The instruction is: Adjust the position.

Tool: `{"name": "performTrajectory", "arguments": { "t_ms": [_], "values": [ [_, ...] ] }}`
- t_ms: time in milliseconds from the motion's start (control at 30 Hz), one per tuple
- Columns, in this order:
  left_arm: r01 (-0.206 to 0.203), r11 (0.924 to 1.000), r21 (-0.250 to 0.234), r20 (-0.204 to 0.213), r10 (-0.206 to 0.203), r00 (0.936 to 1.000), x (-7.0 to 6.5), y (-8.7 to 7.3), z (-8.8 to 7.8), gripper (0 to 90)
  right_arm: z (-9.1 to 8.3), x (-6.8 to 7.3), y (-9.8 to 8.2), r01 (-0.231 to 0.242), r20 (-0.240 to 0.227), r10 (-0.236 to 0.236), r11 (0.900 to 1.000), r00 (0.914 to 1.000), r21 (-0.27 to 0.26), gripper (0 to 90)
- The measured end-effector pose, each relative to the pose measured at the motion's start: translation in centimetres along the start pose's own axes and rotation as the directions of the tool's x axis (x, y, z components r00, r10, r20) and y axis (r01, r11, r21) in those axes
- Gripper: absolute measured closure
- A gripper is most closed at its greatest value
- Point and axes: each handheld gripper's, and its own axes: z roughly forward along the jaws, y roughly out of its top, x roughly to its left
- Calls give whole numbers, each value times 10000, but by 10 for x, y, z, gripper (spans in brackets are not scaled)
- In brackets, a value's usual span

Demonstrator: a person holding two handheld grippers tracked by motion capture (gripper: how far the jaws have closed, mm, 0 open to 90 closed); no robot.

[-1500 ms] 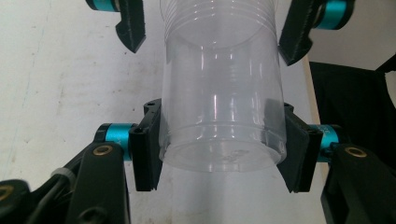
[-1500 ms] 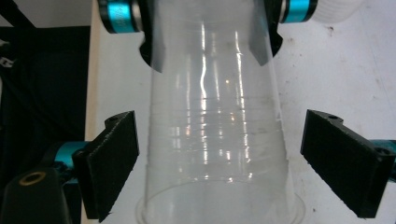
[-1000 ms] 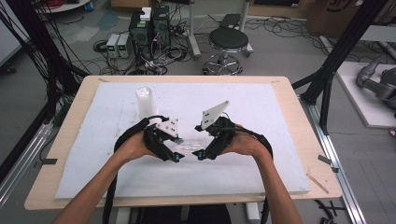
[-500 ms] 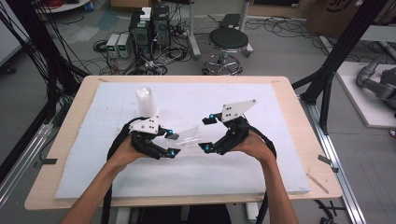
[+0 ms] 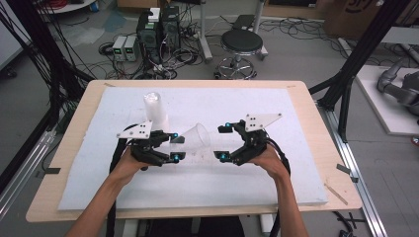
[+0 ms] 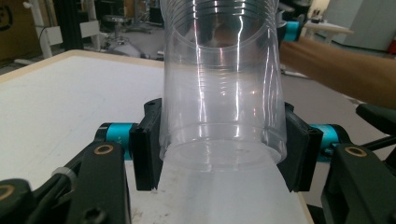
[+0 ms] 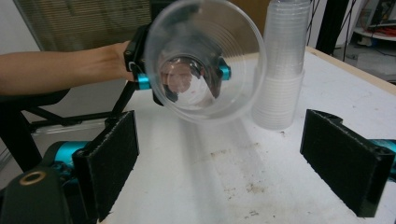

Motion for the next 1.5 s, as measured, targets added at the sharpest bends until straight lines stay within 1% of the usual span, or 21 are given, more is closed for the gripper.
{"name": "performTrajectory", "arguments": {
  "t_ms": [167, 200, 267, 300, 333, 367, 500, 567, 633, 733, 767, 800, 833, 933, 1067, 1100, 1133, 1300, 1400, 1433, 1500],
  "values": [
    [-85, 9999, -109, 58, 85, 9999, 0, 1, 0, 418, 1, -1, -3, -91, -87, 91, 10000, 9999, -23, 116],
    [-58, 9998, -165, 32, 58, 10000, 0, 1, 1, 418, 3, 0, -4, -76, -130, 75, 9999, 9999, -97, 116],
    [-40, 9995, -326, 111, 44, 9999, 0, 1, 1, 418, 5, 0, -5, -90, -175, 89, 9999, 9998, -93, 116],
    [-40, 9995, -326, 111, 44, 9999, 0, 1, 1, 418, 6, 0, -5, -152, -217, 151, 9999, 9997, -75, 116],
    [-86, 9990, -431, 70, 89, 9999, -1, 2, 2, 418, 8, 0, -5, -110, -259, 109, 9999, 9996, -70, 116],
    [-86, 9990, -431, 70, 89, 9999, -1, 2, 2, 418, 8, 0, -5, -110, -259, 109, 9999, 9996, -70, 116],
    [-112, 9990, -425, 135, 118, 9998, -2, 2, 7, 418, 19, 1, -4, -98, -533, 83, 9996, 9985, -274, 116],
    [-157, 9987, -482, 176, 166, 9997, -2, 2, 10, 418, 21, 2, -4, -138, -580, 121, 9995, 9982, -288, 116],
    [-168, 9983, -562, 225, 181, 9996, -3, 3, 14, 418, 28, 2, -2, -83, -734, 55, 9993, 9973, -378, 116],
    [-233, 9983, -532, 304, 249, 9992, -4, 3, 20, 418, 33, 3, -1, -90, -855, 55, 9991, 9963, -408, 116],
    [-233, 9983, -532, 304, 249, 9992, -4, 3, 20, 418, 33, 3, -1, -90, -855, 55, 9991, 9963, -408, 116],
    [-258, 9983, -518, 341, 276, 9990, -5, 3, 23, 418, 36, 3, 0, -50, -909, 1, 9985, 9959, -537, 116],
    [-262, 9984, -497, 372, 281, 9989, -5, 3, 24, 418, 37, 4, 1, -118, -985, 64, 9984, 9951, -545, 116],
    [-251, 9986, -469, 403, 270, 9988, -5, 3, 26, 418, 40, 3, 2, -55, -1052, -20, 9975, 9944, -710, 117],
    [-277, 9988, -413, 444, 295, 9986, -5, 3, 27, 418, 41, 4, 4, -89, -1145, -9, 9964, 9934, -847, 117],
    [-277, 9988, -413, 444, 295, 9986, -5, 3, 27, 418, 41, 4, 4, -94, -1156, -7, 9962, 9933, -865, 124],
    [-289, 9988, -396, 467, 307, 9984, -6, 3, 27, 418, 41, 4, 5, -74, -1197, -30, 9963, 9928, -857, 156],
    [-300, 9990, -344, 492, 316, 9983, -7, 2, 27, 418, 40, 5, 5, -12, -1259, -113, 9951, 9920, -988, 180],
    [-351, 9991, -236, 498, 362, 9981, -7, 2, 27, 418, 38, 6, 6, 143, -1290, -297, 9928, 9912, -1191, 272],
    [-351, 9991, -236, 498, 362, 9981, -7, 2, 27, 419, 38, 6, 7, 185, -1307, -348, 9922, 9908, -1236, 289],
    [-410, 9989, -234, 511, 421, 9978, -7, 3, 27, 419, 38, 6, 7, 206, -1296, -369, 9919, 9909, -1250, 295]
  ]
}}
